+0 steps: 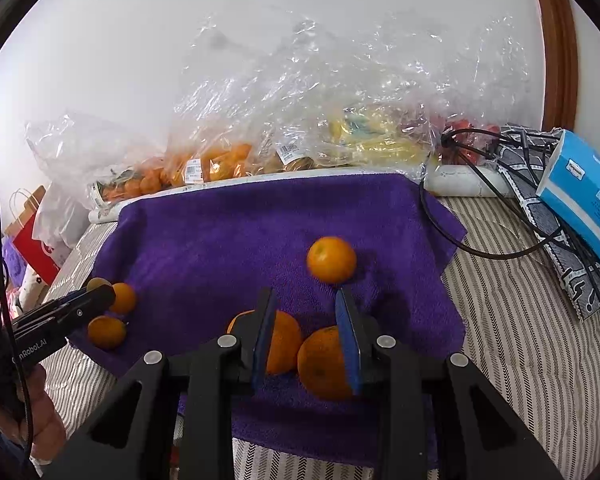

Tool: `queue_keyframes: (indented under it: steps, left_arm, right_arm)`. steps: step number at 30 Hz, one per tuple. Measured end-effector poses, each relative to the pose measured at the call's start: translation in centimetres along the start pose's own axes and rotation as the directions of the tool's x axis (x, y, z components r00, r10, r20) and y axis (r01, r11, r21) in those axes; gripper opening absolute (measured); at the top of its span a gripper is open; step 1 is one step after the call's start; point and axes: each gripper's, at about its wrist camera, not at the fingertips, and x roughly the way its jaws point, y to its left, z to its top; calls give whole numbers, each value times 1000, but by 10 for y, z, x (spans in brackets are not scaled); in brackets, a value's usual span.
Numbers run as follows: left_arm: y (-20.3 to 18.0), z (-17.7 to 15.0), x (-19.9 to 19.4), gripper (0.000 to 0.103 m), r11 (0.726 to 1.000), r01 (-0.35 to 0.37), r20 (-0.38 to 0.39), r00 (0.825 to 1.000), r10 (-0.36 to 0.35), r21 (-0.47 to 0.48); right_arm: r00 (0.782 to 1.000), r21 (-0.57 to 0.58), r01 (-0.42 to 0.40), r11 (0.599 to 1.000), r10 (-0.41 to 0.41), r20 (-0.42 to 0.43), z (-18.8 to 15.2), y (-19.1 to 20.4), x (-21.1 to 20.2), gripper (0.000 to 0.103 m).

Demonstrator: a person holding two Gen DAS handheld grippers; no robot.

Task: Organize fruits
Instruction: 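Open both tools, dropping the yellow-green fruit and orange onto the towel, then lift both open tools away from the towel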

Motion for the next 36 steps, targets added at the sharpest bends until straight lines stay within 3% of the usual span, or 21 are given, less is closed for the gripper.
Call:
queue_keyframes:
  steps: [7,14,20,36]
  left_arm:
    - [-1,0,0,28,1000,6,0,1000,-6,-1]
    - [0,1,-2,36,1000,22,6,1000,-22,-11]
    - [3,3,-7,43,999,38,22,999,-38,-31]
    - [3,3,-8,46,999,42,23,999,-42,-33]
  right_arm:
    - [1000,-2,0,1000,0,-2,0,0,0,32]
    - [1000,-24,4,1000,-4,2,-1,4,-1,32]
    - [1000,-29,3,1000,-3,2,0,5,-2,38]
    - [1000,-36,-2,999,3,22,1,8,-10,55]
